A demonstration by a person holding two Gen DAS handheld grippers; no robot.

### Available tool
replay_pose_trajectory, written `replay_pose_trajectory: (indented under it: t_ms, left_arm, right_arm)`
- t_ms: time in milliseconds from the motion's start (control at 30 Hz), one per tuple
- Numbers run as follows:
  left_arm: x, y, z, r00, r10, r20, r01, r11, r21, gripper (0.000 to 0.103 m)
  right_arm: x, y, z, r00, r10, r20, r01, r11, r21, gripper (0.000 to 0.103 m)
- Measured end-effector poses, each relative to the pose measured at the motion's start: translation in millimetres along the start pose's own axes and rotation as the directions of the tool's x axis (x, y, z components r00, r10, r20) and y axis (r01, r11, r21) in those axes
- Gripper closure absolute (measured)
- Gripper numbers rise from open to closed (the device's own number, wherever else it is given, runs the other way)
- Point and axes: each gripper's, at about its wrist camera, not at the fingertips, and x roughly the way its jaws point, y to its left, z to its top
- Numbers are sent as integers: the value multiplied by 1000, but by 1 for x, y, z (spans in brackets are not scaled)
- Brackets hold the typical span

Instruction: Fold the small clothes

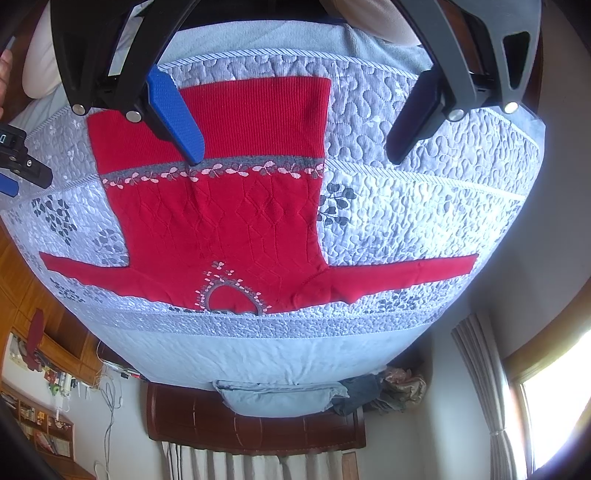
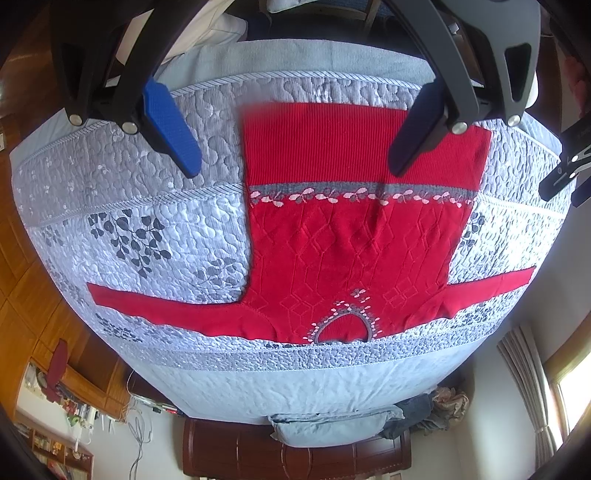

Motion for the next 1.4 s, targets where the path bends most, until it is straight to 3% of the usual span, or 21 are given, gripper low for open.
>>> replay_pose_trajectory:
  t_ms: [700,967,1167,1400]
  left_arm:
    - [3,2,1,1000,7,-2,-7,1000,0,4]
    - [33,-6,10,998,13,-54,-14,1000,-3,4]
    - [79,-24,45,996,22,-86,-24,999,-23,4]
    - [147,-60,101,994,2,-107,-10,997,-77,4]
  right_arm:
    - [8,0,0,1000,3,-14,-3,1000,2,3]
    - [27,-15,11,999,8,-32,-8,1000,0,3]
    - [65,-109,73,994,-84,-65,89,992,91,3]
    - [152,-298,168,972,-157,-173,201,937,285,3]
